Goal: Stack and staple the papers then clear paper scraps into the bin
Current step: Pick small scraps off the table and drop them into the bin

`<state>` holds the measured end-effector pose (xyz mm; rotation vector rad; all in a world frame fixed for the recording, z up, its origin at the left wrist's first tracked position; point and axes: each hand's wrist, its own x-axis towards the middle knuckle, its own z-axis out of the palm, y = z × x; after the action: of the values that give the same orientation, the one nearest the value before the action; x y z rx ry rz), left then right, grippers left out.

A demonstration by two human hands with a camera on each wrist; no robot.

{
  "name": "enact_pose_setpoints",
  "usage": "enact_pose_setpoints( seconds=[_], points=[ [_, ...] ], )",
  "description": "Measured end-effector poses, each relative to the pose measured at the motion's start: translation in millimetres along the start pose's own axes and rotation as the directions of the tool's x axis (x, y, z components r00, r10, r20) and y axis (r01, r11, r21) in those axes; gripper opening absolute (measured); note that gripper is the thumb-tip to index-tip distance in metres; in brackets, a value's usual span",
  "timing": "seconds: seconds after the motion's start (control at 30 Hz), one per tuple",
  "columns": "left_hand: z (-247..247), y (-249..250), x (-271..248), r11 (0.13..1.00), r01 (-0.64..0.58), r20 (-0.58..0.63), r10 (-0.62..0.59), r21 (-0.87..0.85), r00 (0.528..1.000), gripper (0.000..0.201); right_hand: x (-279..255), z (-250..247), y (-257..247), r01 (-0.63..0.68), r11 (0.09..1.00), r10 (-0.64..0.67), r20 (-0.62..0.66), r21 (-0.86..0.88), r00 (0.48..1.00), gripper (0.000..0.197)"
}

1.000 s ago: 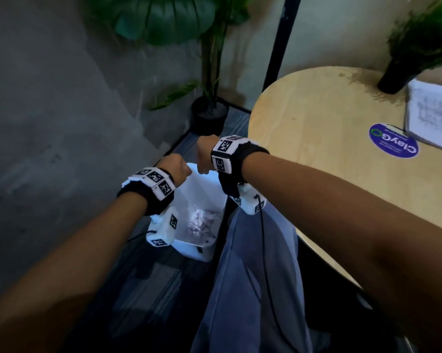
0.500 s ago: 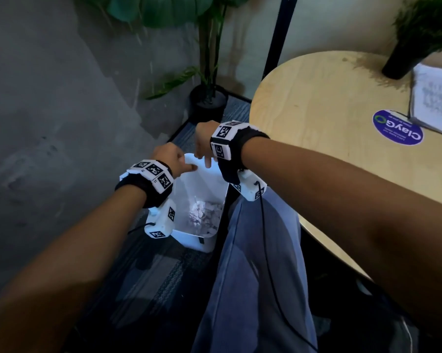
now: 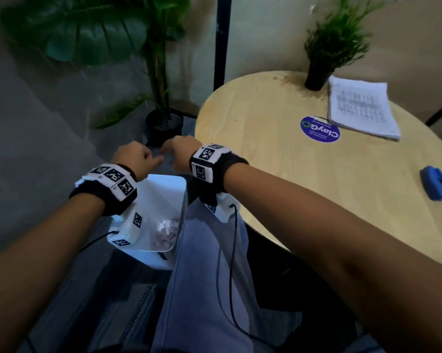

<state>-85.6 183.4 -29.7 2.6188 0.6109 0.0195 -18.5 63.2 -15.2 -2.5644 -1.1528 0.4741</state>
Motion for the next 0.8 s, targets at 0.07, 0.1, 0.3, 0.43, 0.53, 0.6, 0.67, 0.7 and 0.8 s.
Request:
enact_pose_setpoints(
  seconds=[0.07,0.1,0.3,0.43,0.53,0.6,0.67,0.7,0.8],
  points=[
    [-1,21,-5,0.998,-0.066,-0.051,0.067,0.013,0.996,0.041,-26,-6,18,-0.040,0.999,0.041,-0.047,0.033,0.998,0.046],
    [-1,33,-7,0.994,-0.106,-0.056,0.106,0.001,0.993,0.032,-41,-10,30,-0.074,0.996,0.077,-0.053,0.057,0.996,0.047],
    [16,113,-20,0.946,-0.319,0.223,0.322,-0.053,0.920,0.040,-146,-32,117,-0.304,0.928,0.338,-0.140,0.216,0.931,0.035],
    [44,172,-34,0.896,-0.442,0.320,0.430,-0.040,0.844,0.037,-214,-41,177,-0.472,0.827,0.540,-0.193,0.306,0.819,0.025],
    [68,209,-48,0.861,-0.506,0.383,0.488,-0.061,0.784,0.035,-257,-44,214,-0.579,0.755,0.646,-0.203,0.307,0.735,0.021],
    [86,226,-56,0.842,-0.534,0.428,0.510,-0.072,0.746,0.036,-280,-42,231,-0.641,0.708,0.699,-0.171,0.296,0.694,0.020],
    [106,238,-63,0.830,-0.556,0.483,0.506,-0.047,0.714,0.037,-297,-38,245,-0.686,0.660,0.744,-0.135,0.306,0.655,0.020],
    [115,243,-66,0.827,-0.562,0.511,0.495,-0.028,0.703,0.038,-304,-35,251,-0.700,0.640,0.759,-0.119,0.317,0.640,0.021],
    [137,250,-72,0.830,-0.558,0.580,0.451,0.008,0.678,0.040,-316,-24,264,-0.721,0.607,0.781,-0.082,0.335,0.619,0.023]
  ],
)
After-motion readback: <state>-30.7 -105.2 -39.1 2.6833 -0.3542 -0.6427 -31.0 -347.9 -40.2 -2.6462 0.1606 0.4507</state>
